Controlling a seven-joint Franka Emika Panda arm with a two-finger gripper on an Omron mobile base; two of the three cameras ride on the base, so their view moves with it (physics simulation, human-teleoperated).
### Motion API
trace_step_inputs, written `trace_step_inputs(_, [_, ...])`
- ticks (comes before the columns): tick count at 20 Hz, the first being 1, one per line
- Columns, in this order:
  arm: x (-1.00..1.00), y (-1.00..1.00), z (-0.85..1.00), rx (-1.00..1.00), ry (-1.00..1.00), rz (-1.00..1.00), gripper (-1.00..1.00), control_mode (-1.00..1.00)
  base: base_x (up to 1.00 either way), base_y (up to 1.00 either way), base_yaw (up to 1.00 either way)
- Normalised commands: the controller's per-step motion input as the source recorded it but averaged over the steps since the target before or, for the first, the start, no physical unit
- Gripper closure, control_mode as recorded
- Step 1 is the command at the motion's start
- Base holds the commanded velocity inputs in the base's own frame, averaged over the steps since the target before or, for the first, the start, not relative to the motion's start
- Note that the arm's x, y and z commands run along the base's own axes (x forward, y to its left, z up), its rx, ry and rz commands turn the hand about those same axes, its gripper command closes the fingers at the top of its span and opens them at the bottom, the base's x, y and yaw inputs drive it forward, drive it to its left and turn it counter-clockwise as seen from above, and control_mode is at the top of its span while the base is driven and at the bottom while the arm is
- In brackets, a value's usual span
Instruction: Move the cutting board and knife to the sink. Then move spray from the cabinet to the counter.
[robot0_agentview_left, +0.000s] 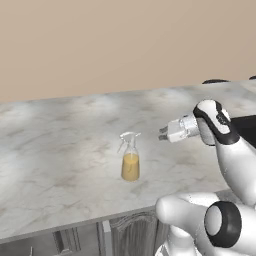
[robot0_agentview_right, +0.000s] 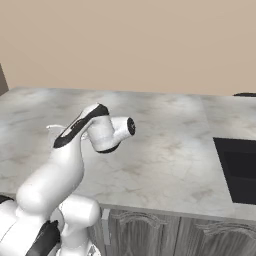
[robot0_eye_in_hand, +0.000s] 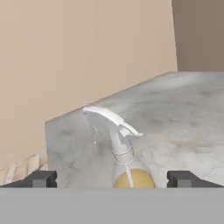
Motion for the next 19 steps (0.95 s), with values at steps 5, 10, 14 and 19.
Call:
trace_step_inputs(5, [-0.96,-0.74,0.98,-0.11,0.18,-0.21,-1.0,-1.0,0.0,0.0,0.0])
trace_step_inputs(10, [-1.0,-0.13,0.17,-0.24,0.02,-0.1,-1.0,-1.0,0.0,0.0,0.0])
trace_step_inputs(14, [-1.0,0.28,-0.29,-0.45,-0.03,0.0,-1.0,-1.0,0.0,0.0,0.0])
trace_step_inputs(19, [-1.0,0.62,-0.74,-0.34,-0.18,0.17,-1.0,-1.0,0.0,0.0,0.0])
